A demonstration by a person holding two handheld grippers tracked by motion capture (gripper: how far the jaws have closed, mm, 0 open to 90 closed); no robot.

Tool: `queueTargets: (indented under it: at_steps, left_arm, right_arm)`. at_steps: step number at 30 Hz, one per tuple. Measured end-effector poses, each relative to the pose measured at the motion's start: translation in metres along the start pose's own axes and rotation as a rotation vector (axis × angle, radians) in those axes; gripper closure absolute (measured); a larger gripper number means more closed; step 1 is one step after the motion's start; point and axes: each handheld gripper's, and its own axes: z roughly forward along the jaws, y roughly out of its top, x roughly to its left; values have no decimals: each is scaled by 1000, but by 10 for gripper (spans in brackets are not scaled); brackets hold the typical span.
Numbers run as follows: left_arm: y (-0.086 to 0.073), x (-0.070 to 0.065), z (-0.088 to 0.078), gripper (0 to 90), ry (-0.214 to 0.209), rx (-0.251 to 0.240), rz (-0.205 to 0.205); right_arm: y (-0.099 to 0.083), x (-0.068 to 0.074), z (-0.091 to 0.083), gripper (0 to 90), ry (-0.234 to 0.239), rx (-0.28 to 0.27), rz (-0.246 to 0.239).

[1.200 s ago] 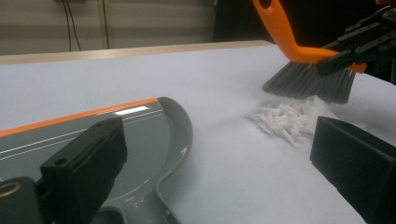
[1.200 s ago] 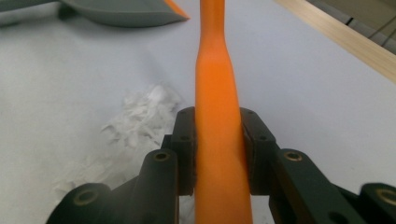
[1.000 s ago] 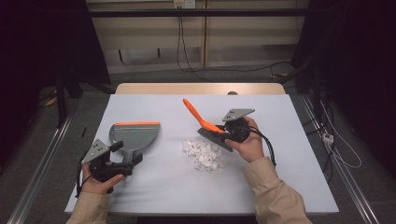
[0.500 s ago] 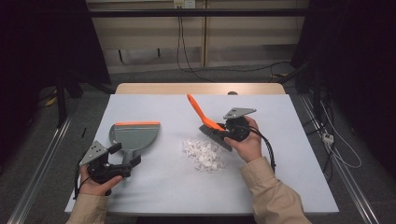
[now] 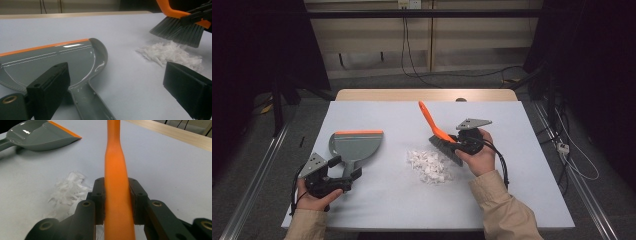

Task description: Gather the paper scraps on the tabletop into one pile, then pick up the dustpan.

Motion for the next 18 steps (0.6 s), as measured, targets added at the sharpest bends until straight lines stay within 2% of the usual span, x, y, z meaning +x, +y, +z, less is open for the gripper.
queueTargets:
  at_steps: [5, 9, 18]
  left_arm:
    - [-2, 2, 2, 71, 19, 13, -16]
    - [-4, 4, 4, 79, 25, 26, -16]
    - [-7, 4, 8, 85, 47, 56, -23]
  right_arm:
    - [0, 1, 0, 717, -6, 0, -16]
    - [0, -1, -1, 716, -7, -6, 1]
    - [-1, 1, 0, 716, 10, -5, -1]
